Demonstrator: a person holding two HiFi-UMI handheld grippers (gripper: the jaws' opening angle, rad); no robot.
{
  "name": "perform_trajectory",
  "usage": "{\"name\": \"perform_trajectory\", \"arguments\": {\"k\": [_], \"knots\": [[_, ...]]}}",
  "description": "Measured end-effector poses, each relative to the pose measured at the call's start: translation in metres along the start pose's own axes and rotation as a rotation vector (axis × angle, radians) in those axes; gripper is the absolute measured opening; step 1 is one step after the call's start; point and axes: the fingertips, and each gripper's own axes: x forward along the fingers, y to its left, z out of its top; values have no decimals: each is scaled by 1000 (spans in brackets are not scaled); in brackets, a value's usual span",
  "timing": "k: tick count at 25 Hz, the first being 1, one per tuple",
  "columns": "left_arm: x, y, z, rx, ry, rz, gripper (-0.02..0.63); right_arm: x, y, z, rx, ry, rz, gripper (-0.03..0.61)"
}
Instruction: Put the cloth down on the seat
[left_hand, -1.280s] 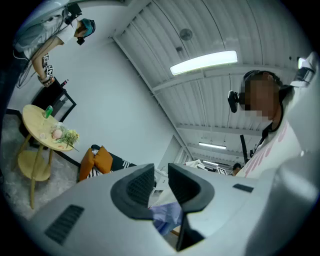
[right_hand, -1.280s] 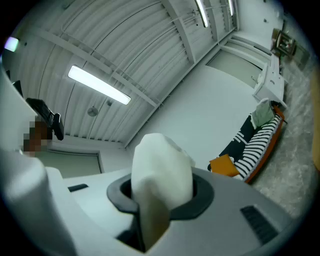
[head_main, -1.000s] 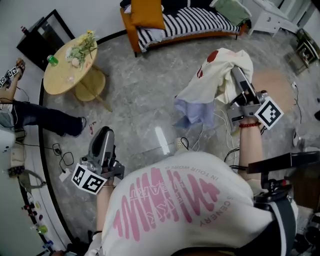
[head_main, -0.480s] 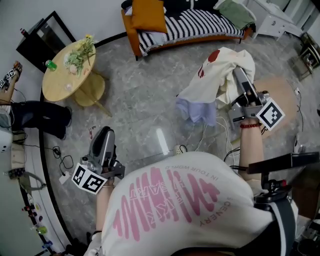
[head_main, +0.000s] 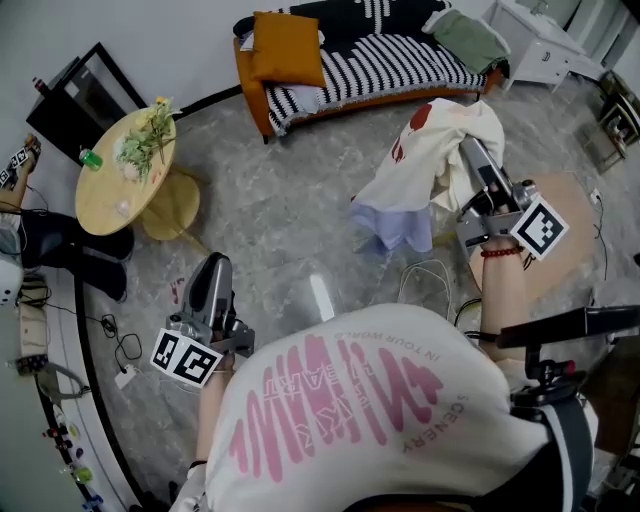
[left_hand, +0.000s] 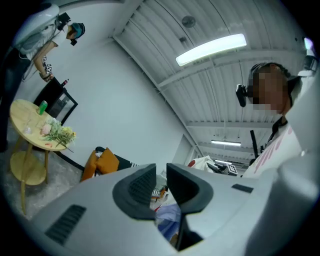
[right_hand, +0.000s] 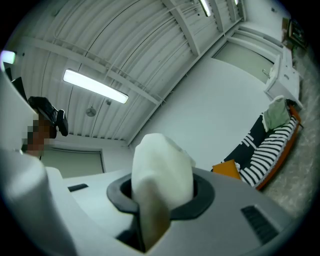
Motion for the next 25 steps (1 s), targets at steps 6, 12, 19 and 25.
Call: {"name": "perform_trajectory", "arguments": {"k": [6, 12, 19, 25], "knots": [[18, 17, -8, -50, 18, 14, 17, 7, -15, -1, 19, -10, -25, 101], [24, 13, 0, 1, 18, 10, 10, 3, -27, 1, 54, -54, -47, 101], [41, 12, 16, 14, -25, -52, 9, 5, -28, 1, 40, -43, -49, 101], [73, 25, 14, 63, -10, -94, 9, 0, -37, 0, 12, -67, -69, 101]]}}
